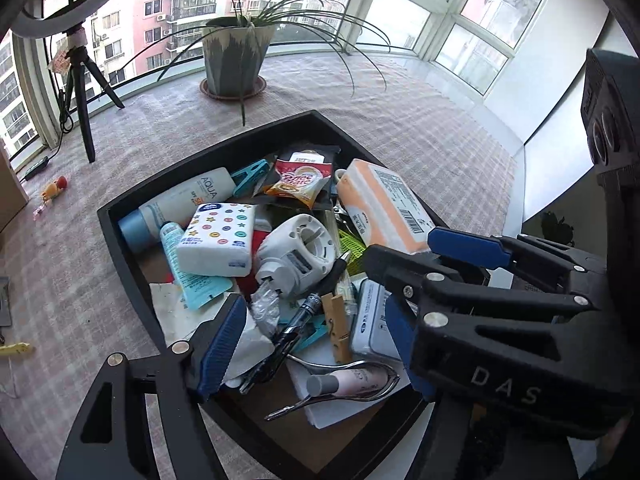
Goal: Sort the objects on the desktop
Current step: 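Carry the tin box with the right gripper and drop it into the black tray, then return both grippers to the pile on the table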
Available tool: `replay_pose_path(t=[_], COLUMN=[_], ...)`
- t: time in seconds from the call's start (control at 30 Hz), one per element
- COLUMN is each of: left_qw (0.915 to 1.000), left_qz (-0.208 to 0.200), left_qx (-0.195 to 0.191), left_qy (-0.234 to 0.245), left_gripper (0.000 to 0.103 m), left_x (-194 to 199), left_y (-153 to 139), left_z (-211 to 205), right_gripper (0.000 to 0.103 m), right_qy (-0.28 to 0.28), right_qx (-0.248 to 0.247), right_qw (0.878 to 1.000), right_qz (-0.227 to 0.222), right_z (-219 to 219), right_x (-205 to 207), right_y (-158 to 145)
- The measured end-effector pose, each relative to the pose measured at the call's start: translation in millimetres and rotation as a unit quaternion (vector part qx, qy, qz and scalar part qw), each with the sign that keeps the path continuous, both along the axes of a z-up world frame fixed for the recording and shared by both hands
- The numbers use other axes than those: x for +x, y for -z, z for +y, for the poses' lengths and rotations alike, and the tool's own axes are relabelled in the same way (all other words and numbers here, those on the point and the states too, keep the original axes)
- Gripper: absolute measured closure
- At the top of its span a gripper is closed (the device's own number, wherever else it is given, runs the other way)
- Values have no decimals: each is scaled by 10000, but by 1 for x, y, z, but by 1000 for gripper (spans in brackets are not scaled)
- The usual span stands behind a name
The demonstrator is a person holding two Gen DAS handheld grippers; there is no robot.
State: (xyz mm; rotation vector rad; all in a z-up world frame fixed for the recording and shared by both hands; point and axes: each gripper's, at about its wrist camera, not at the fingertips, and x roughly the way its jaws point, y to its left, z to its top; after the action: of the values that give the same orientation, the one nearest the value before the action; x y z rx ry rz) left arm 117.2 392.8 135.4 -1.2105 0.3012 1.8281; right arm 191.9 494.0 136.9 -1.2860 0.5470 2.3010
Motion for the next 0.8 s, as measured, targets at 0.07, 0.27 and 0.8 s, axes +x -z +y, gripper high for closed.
replay_pose_path(t=[0.07,0.27,0.8], left_qw=[9999,9982,9791], left_qz=[-28,232,545], left_qx=[29,-4,-338], left_qy=[-121,-554,-1932], left_gripper=[34,34,34], left_x=[-9,-33,-103], left_y=[-2,-13,-15], left_z=[-13,-60,-202], right_gripper=[46,47,47], right_qy=[-47,-274,-1615], right_qx=[33,67,126], right_qw=[10000,9996,9865], right_qz=[-16,15,243], right_z=[-3,-20,-125], right_x=[-6,-27,-115], right_y=[0,-3,-12])
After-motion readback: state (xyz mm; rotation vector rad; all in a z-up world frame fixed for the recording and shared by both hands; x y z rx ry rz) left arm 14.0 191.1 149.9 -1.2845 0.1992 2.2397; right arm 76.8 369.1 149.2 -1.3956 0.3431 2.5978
